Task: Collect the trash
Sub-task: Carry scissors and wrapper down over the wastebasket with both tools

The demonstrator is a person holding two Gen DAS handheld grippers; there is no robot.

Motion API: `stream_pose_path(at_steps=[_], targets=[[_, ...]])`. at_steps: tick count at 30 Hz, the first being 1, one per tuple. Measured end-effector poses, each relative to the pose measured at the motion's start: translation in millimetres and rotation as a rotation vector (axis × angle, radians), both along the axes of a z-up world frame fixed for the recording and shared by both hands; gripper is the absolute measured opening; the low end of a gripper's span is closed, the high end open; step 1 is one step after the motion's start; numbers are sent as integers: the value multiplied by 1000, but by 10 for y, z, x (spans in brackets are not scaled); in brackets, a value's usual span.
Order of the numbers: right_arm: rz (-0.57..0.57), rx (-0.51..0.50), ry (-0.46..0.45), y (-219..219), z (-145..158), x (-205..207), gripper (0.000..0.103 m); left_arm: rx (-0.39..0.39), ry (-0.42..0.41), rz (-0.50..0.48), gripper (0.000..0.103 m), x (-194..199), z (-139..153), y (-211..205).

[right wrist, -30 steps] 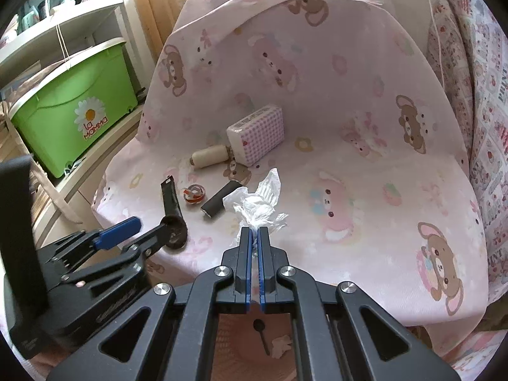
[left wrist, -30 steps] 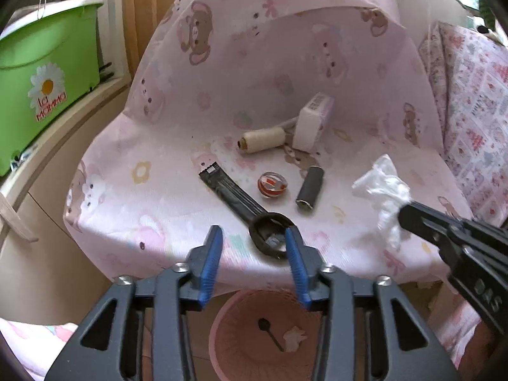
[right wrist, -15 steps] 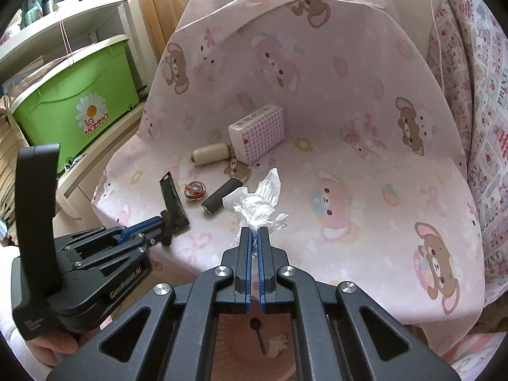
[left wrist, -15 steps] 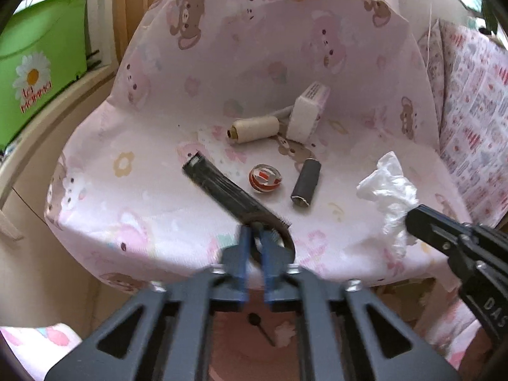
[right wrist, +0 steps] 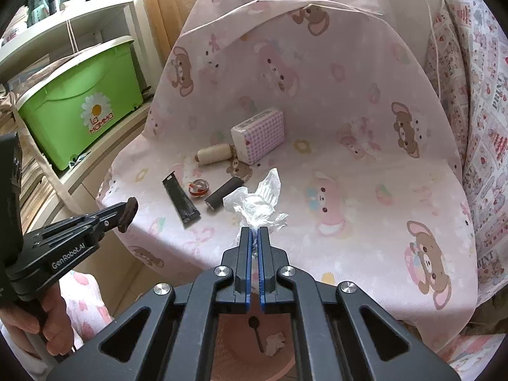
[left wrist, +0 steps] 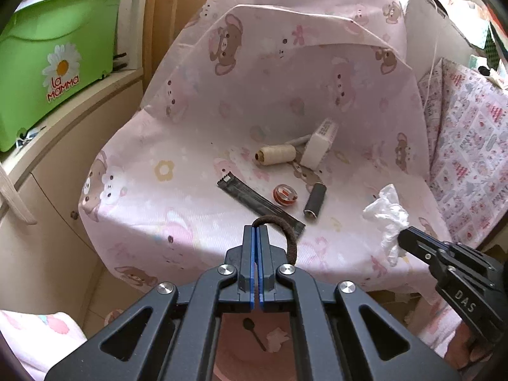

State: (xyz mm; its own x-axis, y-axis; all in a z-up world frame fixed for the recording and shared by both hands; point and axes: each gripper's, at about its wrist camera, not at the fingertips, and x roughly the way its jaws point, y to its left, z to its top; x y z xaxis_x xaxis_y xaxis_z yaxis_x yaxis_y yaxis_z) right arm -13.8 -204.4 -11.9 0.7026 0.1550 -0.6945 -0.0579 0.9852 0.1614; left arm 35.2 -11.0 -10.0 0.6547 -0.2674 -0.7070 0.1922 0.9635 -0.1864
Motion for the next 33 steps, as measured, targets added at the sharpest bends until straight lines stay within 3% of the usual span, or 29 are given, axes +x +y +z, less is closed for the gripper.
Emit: stream_pose_path(at_steps=[10, 18, 27, 33], targets=[[104, -7, -18, 195, 133, -256, 4, 69, -56, -62, 1, -317, 104, -40], [207, -52, -15, 408, 182, -453, 4, 41, -37, -73, 1, -378, 171, 8], [298, -131, 99, 629, -87, -469, 4, 22, 113, -76, 1, -281, -94, -24], [326, -236, 185, 750, -406, -446, 4, 28, 228, -68, 1, -204, -376, -51]])
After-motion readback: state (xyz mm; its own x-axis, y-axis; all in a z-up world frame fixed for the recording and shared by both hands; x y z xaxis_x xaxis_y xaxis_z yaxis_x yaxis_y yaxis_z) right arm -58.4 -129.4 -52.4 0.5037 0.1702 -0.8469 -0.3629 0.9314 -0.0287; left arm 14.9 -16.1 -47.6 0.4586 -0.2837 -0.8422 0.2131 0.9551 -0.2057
